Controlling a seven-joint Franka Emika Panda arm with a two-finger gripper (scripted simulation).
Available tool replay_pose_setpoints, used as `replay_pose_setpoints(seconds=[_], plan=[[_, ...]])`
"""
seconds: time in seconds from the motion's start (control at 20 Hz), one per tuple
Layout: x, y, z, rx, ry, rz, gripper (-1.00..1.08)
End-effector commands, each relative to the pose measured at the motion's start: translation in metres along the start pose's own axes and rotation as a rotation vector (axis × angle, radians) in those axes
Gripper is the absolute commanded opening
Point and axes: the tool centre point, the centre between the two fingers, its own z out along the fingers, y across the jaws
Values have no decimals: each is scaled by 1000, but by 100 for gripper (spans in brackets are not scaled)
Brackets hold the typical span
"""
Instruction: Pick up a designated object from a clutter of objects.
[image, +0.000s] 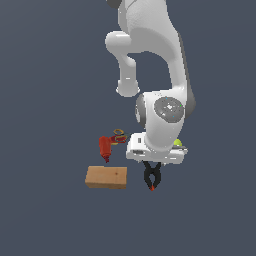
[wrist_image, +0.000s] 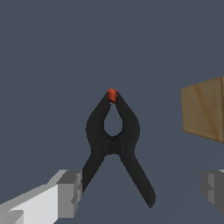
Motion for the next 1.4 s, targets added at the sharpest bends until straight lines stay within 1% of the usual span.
replay_pose_setpoints(seconds=[0.0, 0.25, 0.45, 0.75, 1.15, 1.35], plan=[[0, -7, 18, 0, -3, 6, 100], [-2, -16, 40, 0, -9, 12, 100], [-2, -19, 48, 0, -11, 13, 100], [-3, -18, 52, 0, -12, 12, 100], [-4, -18, 89, 0, -12, 13, 100], [-3, -18, 98, 0, -11, 13, 100]])
